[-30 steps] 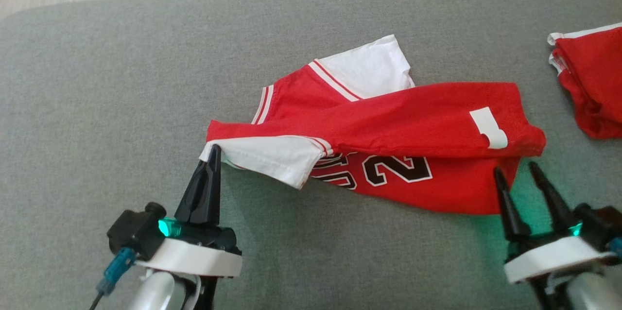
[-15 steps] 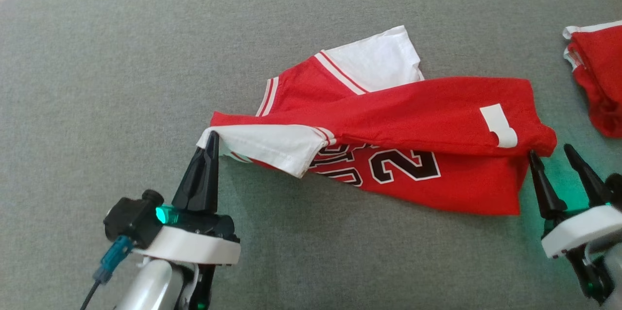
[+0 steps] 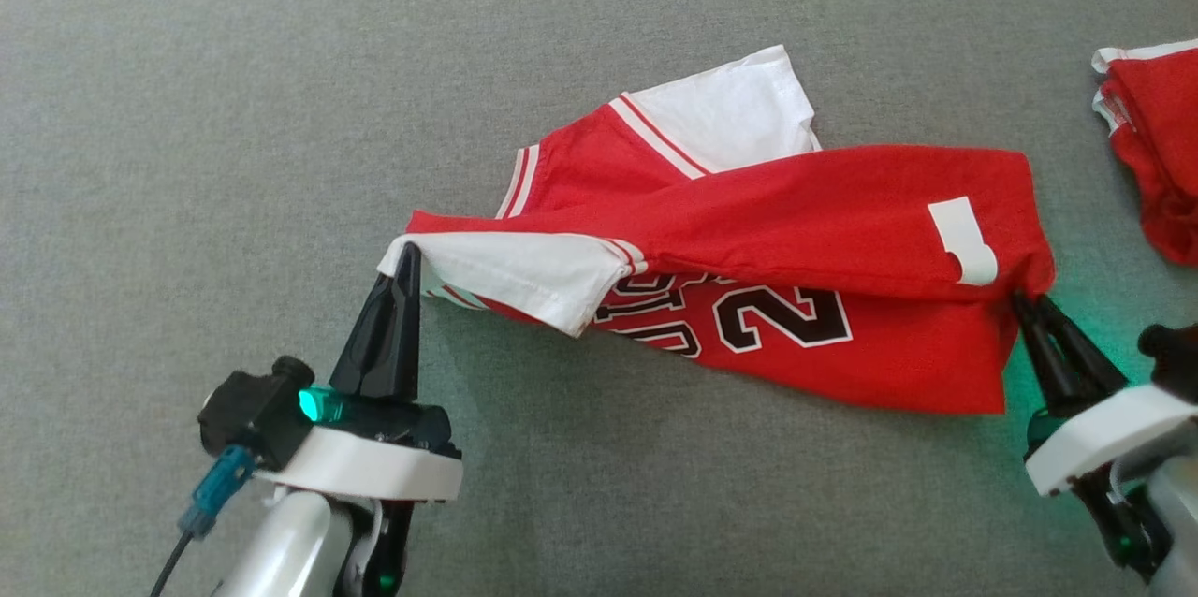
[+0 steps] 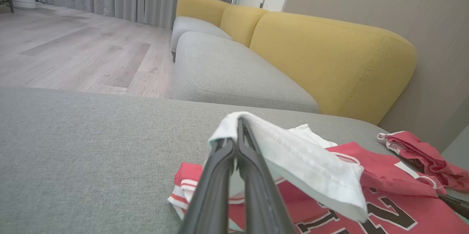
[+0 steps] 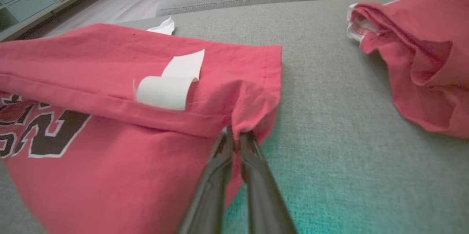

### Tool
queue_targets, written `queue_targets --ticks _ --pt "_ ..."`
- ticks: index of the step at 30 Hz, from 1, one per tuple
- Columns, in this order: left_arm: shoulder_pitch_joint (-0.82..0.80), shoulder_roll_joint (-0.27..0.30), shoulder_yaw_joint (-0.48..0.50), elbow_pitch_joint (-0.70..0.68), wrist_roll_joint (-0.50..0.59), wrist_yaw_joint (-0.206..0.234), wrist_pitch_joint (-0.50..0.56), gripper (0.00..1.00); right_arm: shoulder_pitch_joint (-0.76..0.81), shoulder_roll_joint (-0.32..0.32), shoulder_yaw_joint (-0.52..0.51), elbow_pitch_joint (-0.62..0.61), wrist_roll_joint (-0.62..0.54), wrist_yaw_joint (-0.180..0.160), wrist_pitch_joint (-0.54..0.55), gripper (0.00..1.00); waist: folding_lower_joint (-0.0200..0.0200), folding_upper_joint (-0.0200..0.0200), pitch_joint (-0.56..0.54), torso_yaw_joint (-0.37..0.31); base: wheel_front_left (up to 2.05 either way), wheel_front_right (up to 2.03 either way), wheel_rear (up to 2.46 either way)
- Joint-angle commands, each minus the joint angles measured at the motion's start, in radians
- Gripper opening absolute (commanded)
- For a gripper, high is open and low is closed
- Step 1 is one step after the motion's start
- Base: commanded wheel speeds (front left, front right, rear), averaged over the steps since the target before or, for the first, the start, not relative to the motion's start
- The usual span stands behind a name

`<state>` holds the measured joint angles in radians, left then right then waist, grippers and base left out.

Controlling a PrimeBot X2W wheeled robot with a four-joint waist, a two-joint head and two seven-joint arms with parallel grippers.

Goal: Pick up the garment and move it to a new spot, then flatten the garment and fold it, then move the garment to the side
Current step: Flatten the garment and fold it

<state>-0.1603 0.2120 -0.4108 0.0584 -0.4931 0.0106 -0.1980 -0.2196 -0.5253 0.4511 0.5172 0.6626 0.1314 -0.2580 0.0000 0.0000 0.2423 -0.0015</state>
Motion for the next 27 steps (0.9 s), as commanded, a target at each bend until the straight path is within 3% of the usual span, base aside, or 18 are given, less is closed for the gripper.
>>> queue_targets --ticks 1,7,14,22,27 --pt "-0.041 0.02 0.036 -0.028 -0.002 0.01 -0.002 0.0 -0.02 -0.046 0.019 -0.022 0.012 -0.001 -0.004 0.0 0.0 0.0 -0.002 -0.001 0.0 0.0 0.0" --pt "-0.052 0.039 0.045 -0.038 0.003 0.004 -0.013 0.0 -0.017 -0.079 0.002 -0.081 0.008 -0.001 -0.004 0.0 0.0 0.0 -0.037 -0.007 0.0 0.0 0.0" --pt "-0.136 0.099 0.091 -0.172 -0.02 -0.027 0.019 0.0 0.003 -0.132 -0.177 -0.285 -0.033 -0.001 -0.004 0.0 0.0 0.0 -0.117 -0.025 0.0 0.0 0.0" --pt "-0.384 0.182 0.177 -0.402 -0.082 -0.047 0.171 0.0 -0.069 -0.219 -0.394 -0.599 -0.094 -0.001 0.056 0.0 0.0 0.0 -0.172 -0.054 0.0 0.0 0.0" --pt "-0.569 0.198 0.18 -0.404 -0.102 -0.064 0.254 0.0 -0.171 -0.237 -0.44 -0.684 -0.125 -0.001 0.134 0.0 0.0 0.0 -0.173 -0.056 0.0 0.0 0.0"
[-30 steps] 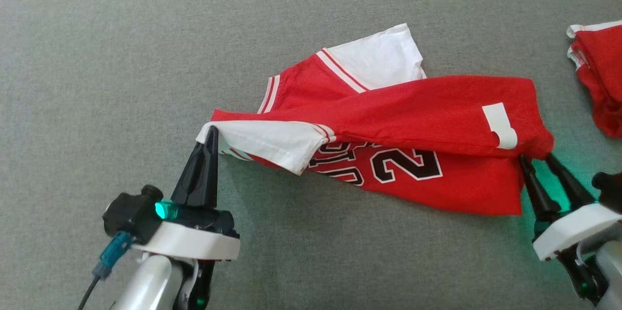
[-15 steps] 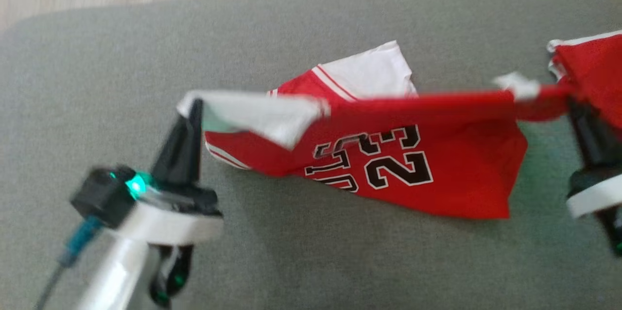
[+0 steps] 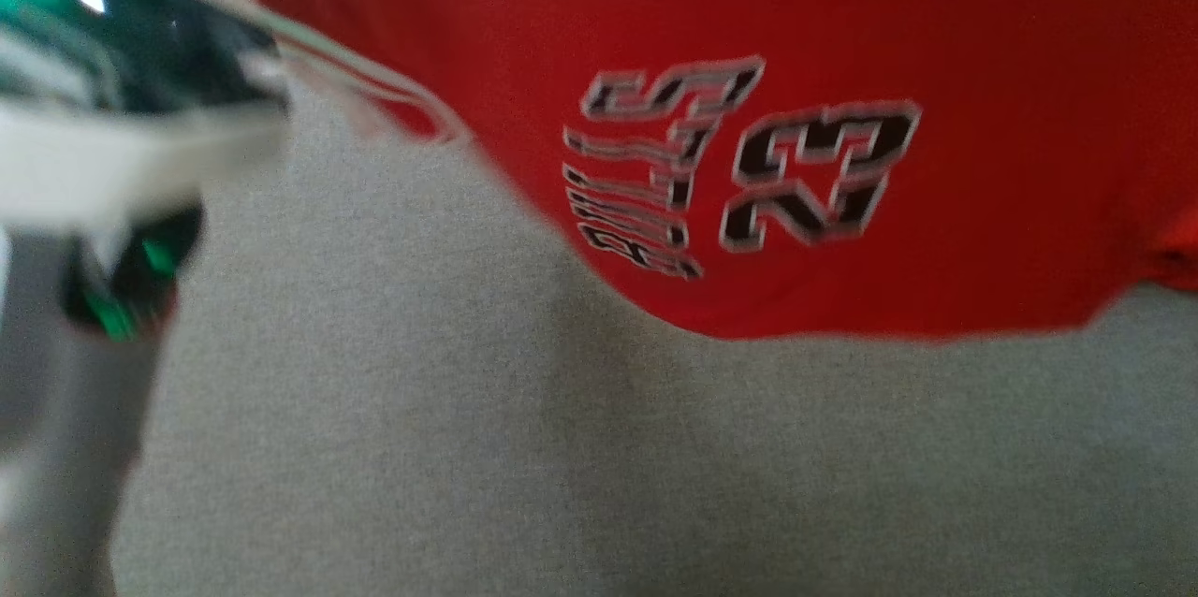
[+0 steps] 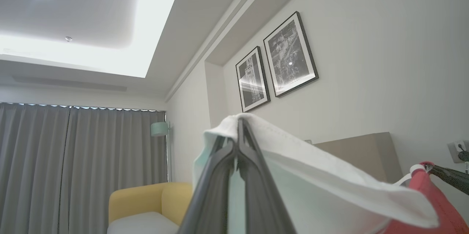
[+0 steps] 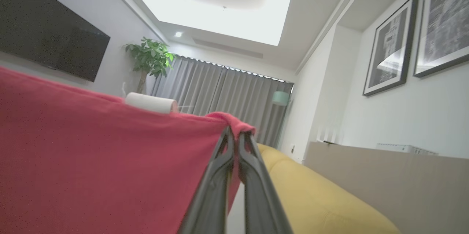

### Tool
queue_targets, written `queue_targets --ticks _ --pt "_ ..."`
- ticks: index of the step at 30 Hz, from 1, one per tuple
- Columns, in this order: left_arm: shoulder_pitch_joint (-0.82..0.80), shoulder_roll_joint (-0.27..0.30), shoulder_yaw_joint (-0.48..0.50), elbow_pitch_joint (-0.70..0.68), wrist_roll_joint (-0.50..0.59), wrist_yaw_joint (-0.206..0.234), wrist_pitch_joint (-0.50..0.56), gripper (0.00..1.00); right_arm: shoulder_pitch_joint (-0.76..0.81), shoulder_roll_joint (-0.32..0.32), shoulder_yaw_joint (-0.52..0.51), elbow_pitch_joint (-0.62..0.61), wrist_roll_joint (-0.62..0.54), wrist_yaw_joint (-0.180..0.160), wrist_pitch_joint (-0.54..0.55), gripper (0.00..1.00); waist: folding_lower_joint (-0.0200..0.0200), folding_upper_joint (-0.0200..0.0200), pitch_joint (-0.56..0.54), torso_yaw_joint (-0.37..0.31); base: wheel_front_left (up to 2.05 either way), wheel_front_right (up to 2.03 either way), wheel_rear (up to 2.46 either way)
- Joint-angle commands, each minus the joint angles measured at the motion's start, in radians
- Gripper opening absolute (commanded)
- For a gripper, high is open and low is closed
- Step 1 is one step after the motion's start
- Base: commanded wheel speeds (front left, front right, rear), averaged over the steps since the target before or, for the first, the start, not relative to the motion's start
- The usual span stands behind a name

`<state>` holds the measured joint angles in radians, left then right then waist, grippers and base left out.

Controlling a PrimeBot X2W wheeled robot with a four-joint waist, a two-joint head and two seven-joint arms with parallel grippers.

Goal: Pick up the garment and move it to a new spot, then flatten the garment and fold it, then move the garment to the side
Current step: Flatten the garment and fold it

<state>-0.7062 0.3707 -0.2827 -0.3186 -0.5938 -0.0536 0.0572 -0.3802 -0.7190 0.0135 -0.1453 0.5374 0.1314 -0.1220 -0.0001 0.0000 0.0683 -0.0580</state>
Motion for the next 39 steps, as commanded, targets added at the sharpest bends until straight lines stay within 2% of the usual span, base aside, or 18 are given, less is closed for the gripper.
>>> queue_targets --ticks 1,5,6,10,18,23,27,31,34,39 --pt "-0.069 0.036 0.053 -0.006 -0.011 -0.002 0.014 0.0 -0.044 -0.045 -0.004 -0.024 -0.007 -0.001 0.012 0.0 0.0001 0.0 0.004 0.0 0.0 0.0 0.0" --pt "-0.238 0.035 0.041 0.125 -0.014 -0.02 0.054 0.0 -0.193 -0.047 0.045 0.031 -0.021 -0.001 0.065 0.0 0.0001 0.0 0.04 0.001 0.0 0.0 0.0" --pt "-0.31 0.025 0.023 0.208 -0.011 -0.028 0.069 0.0 -0.271 -0.047 0.095 0.086 -0.011 -0.001 0.085 0.0 0.0001 0.0 0.075 0.006 0.0 0.0 0.0" --pt "-0.446 0.005 -0.013 0.366 0.035 -0.038 0.053 0.0 -0.431 -0.053 0.206 0.211 0.015 -0.001 0.096 0.0 0.0001 0.0 0.175 0.024 0.0 0.0 0.0" --pt "-0.747 -0.052 -0.077 0.676 0.139 -0.059 -0.106 0.0 -0.786 -0.043 0.391 0.419 -0.014 -0.001 -0.001 0.0 0.0001 0.0 0.381 0.044 0.0 0.0 0.0" --pt "-0.865 -0.091 -0.084 0.812 0.157 -0.064 -0.227 0.0 -0.952 -0.056 0.478 0.549 -0.069 -0.001 -0.085 0.0 0.0001 0.0 0.435 0.062 0.0 0.0 0.0" --pt "-0.856 -0.103 -0.112 0.874 0.135 -0.072 -0.267 0.0 -0.995 -0.068 0.532 0.63 -0.075 -0.001 -0.122 0.0 0.0001 0.0 0.444 0.079 0.0 0.0 0.0" --pt "-0.761 -0.105 -0.115 0.877 0.077 -0.075 -0.292 0.0 -0.957 -0.065 0.564 0.694 -0.059 -0.001 -0.137 0.0 0.0001 0.0 0.441 0.092 0.0 0.0 0.0" --pt "-0.632 -0.091 -0.127 0.836 0.044 -0.076 -0.303 0.0 -0.887 -0.054 0.57 0.713 -0.036 -0.001 -0.139 0.0 0.0001 0.0 0.43 0.096 0.0 0.0 0.0" --pt "-0.319 -0.064 -0.149 0.71 0.014 -0.07 -0.314 0.0 -0.695 -0.05 0.51 0.684 -0.01 -0.001 -0.139 0.0 0.0001 0.0 0.39 0.104 0.0 0.0 0.0"
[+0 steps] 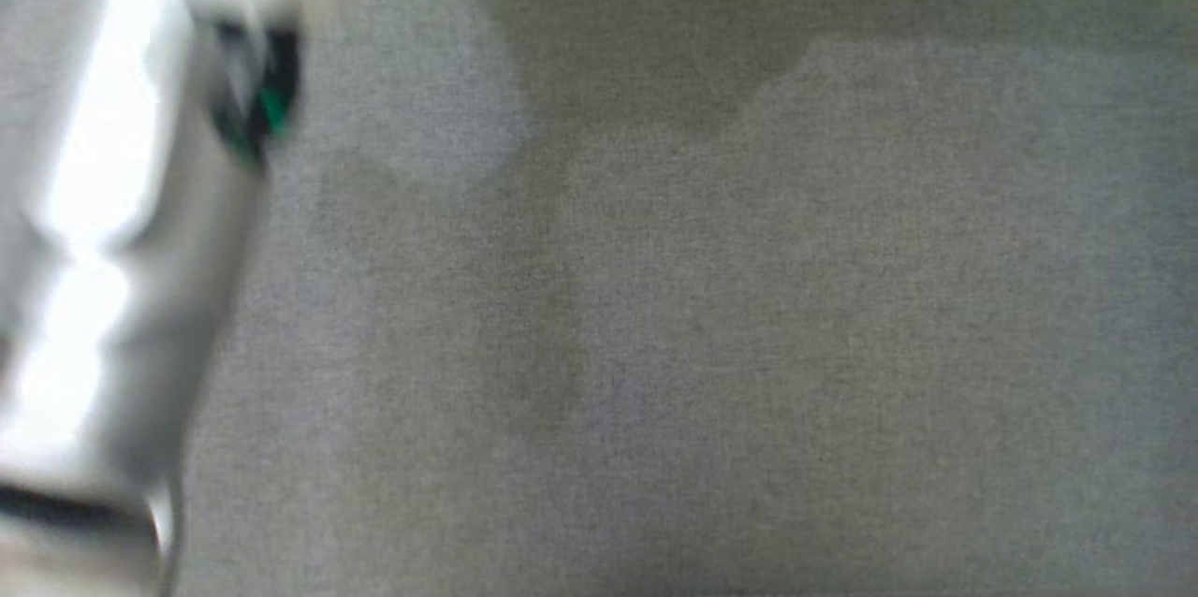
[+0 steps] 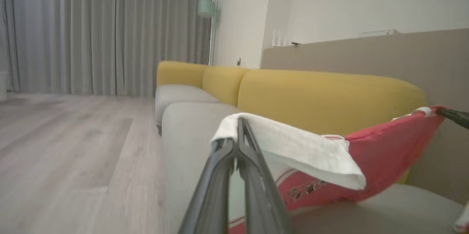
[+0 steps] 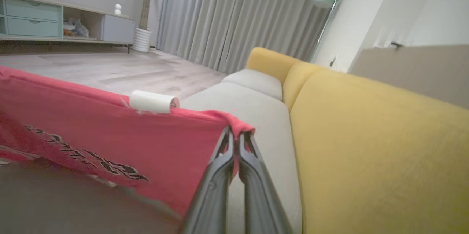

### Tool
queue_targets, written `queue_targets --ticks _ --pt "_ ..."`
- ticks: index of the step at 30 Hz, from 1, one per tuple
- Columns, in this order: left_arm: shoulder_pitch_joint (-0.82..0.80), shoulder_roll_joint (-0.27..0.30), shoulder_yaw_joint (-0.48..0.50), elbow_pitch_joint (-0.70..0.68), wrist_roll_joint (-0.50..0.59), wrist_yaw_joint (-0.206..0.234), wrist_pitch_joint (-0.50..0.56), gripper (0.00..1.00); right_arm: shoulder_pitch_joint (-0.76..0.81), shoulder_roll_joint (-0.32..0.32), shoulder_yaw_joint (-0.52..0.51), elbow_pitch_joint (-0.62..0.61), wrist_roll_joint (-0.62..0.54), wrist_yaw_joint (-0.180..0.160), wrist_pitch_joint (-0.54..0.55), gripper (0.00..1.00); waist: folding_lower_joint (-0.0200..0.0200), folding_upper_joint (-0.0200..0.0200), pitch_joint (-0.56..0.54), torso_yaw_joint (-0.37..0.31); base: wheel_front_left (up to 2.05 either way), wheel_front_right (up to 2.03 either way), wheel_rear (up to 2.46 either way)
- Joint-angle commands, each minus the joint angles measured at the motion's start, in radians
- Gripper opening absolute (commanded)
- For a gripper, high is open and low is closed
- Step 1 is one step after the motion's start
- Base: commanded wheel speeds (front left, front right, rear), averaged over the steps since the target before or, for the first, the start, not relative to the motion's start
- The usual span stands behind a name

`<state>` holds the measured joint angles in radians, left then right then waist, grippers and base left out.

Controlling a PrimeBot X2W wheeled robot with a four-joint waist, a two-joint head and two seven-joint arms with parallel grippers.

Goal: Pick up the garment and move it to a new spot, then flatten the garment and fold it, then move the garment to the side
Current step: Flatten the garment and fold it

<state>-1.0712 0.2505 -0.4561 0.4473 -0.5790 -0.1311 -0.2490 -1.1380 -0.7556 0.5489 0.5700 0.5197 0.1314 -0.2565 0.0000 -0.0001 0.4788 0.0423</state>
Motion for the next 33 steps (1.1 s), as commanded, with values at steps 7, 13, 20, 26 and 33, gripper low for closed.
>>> queue_targets --ticks 7,13,20,26,33 --pt "0.457 0.063 0.055 -0.241 0.001 0.064 -0.012 0.0 0.373 0.02 -0.149 -0.105 0.013 -0.001 -0.005 0.0 0.0 0.0001 -0.104 -0.008 0.0 0.0 0.0" --pt "0.82 0.044 0.096 -0.401 0.035 0.115 -0.013 0.0 0.663 0.073 -0.24 -0.204 -0.002 -0.001 -0.005 0.0 0.0 0.0001 -0.18 -0.036 0.0 0.0 0.0" --pt "1.083 0.025 0.111 -0.517 0.061 0.155 -0.013 0.0 0.923 0.098 -0.316 -0.288 -0.026 -0.001 -0.005 0.0 0.0 0.0001 -0.228 -0.046 0.0 0.0 0.0" --pt "1.181 0.027 0.078 -0.567 0.052 0.163 0.007 0.0 1.075 0.113 -0.352 -0.322 -0.008 -0.001 -0.005 0.0 0.0 0.0001 -0.244 -0.043 0.0 0.0 0.0" --pt "1.119 0.027 0.074 -0.558 0.033 0.15 0.047 0.0 1.068 0.137 -0.342 -0.298 0.006 -0.001 0.001 0.0 0.0 0.0001 -0.245 -0.041 0.0 0.0 0.0"
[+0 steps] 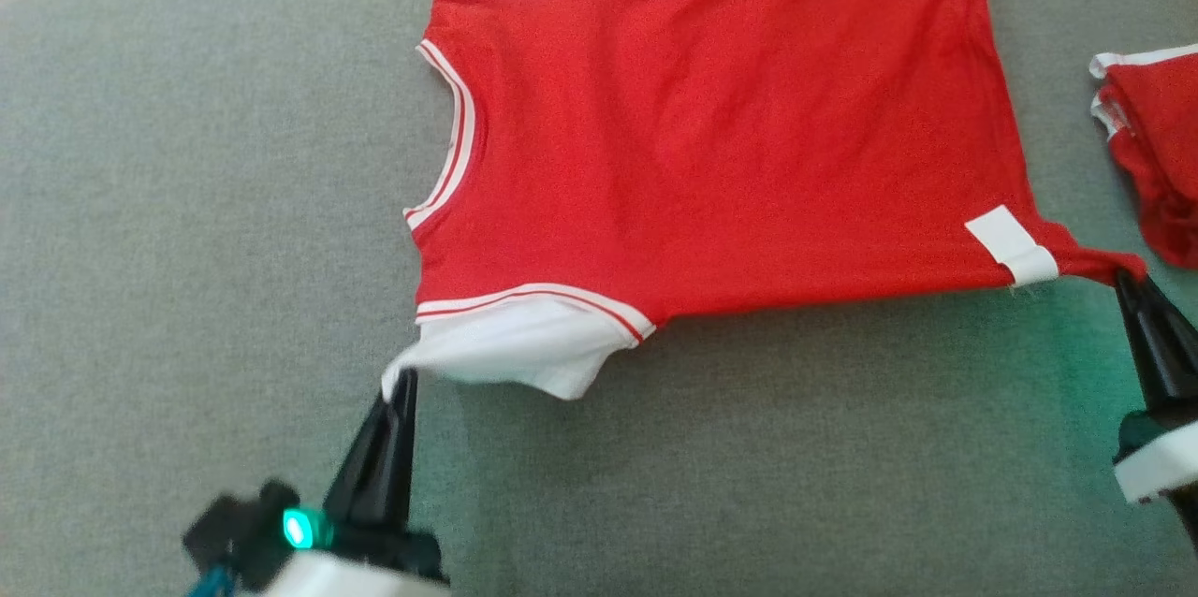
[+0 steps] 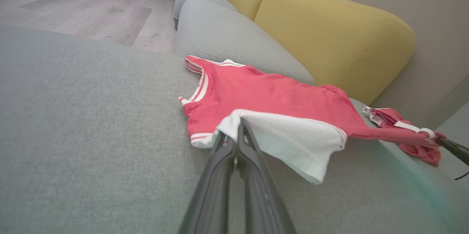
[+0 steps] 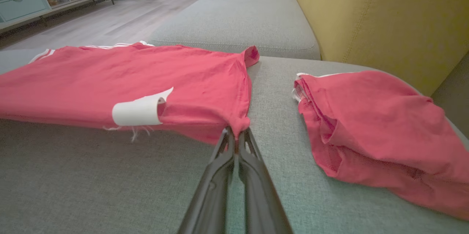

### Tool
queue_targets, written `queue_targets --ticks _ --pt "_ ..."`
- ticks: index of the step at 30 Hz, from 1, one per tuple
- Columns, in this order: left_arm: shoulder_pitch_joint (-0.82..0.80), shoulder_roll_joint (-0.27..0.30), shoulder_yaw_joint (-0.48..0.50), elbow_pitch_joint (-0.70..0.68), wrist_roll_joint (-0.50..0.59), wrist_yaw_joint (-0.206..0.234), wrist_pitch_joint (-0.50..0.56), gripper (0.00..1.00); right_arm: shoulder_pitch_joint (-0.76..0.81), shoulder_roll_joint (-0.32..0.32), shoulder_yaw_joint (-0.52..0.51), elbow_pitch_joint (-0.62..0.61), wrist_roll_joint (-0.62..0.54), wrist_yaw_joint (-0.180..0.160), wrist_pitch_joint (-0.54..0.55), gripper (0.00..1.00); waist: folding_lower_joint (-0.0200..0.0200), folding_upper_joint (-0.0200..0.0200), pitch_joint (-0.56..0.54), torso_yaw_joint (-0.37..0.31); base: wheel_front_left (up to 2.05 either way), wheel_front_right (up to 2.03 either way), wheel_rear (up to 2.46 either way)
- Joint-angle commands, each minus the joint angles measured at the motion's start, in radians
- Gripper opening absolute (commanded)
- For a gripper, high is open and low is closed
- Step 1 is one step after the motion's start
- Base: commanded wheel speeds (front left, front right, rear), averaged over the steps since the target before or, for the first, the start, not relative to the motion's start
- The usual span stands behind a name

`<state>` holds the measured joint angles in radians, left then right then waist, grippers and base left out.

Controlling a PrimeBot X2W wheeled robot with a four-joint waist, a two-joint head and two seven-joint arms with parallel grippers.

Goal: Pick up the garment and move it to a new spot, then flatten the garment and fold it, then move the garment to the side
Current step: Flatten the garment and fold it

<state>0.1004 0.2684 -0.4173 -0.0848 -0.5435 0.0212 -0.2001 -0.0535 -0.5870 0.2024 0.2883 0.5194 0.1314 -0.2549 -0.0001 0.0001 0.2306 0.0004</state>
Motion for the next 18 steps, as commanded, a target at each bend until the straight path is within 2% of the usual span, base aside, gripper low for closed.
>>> queue_targets --ticks 1,13,18 --pt "-0.078 0.01 0.036 -0.017 -0.002 -0.008 0.004 0.0 -0.028 -0.032 0.01 -0.008 0.006 -0.001 0.003 0.0 0.0001 -0.0001 0.009 0.001 0.0 0.0 0.0" --pt "-0.504 -0.021 0.026 0.188 0.028 -0.082 0.043 0.0 -0.271 -0.06 0.109 0.093 0.038 -0.001 0.029 0.0 0.0001 -0.0001 0.139 -0.007 0.0 0.0 0.0" --pt "-0.62 -0.032 0.017 0.26 0.038 -0.101 0.039 0.0 -0.357 -0.073 0.156 0.138 0.053 -0.001 0.026 0.0 0.0001 -0.0001 0.174 -0.014 0.0 0.0 0.0"
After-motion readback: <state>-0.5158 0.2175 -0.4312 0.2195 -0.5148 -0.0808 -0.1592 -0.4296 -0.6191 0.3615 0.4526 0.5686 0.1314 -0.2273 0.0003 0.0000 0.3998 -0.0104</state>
